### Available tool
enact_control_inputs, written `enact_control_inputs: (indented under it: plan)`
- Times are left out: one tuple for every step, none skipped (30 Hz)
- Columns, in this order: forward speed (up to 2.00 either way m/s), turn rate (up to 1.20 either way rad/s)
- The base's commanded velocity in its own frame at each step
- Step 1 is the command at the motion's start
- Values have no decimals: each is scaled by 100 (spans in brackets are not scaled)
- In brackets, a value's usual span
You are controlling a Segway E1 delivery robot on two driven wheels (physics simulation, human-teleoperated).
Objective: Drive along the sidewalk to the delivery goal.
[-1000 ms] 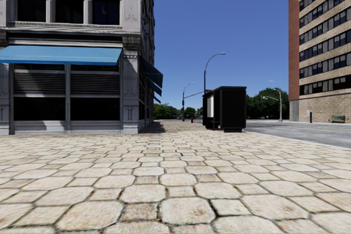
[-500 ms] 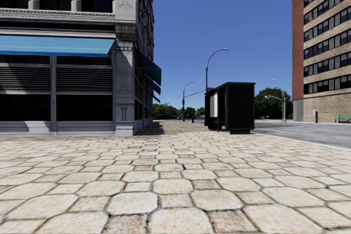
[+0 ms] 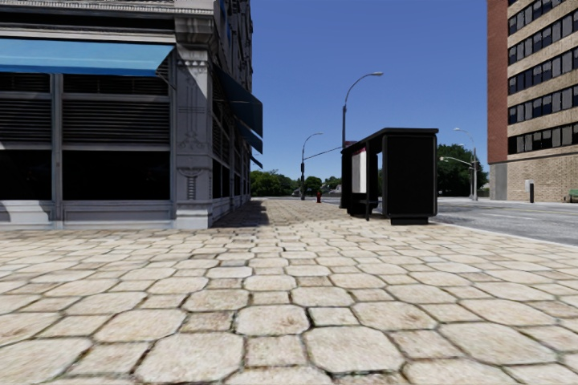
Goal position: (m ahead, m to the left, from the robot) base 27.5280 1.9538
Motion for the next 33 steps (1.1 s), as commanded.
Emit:
enact_control_inputs:
  plan:
    - [200, 0]
    - [200, 0]
    - [200, 0]
    - [200, 0]
    - [200, 0]
    - [200, 0]
    - [200, 0]
    - [200, 0]
    - [200, 0]
    - [200, 0]
    - [200, 0]
    - [200, 0]
    - [200, 0]
    - [200, 0]
    - [200, 0]
    - [200, 0]
    - [200, 0]
    - [200, 0]
    - [200, 0]
    - [200, 0]
    - [200, 0]
    - [200, 0]
    - [200, 0]
    - [200, 0]
    - [200, 0]
    - [200, 0]
    - [200, 0]
    - [200, 0]
    - [200, 0]
    - [200, 0]
    - [200, 0]
    - [200, 0]
    - [200, 0]
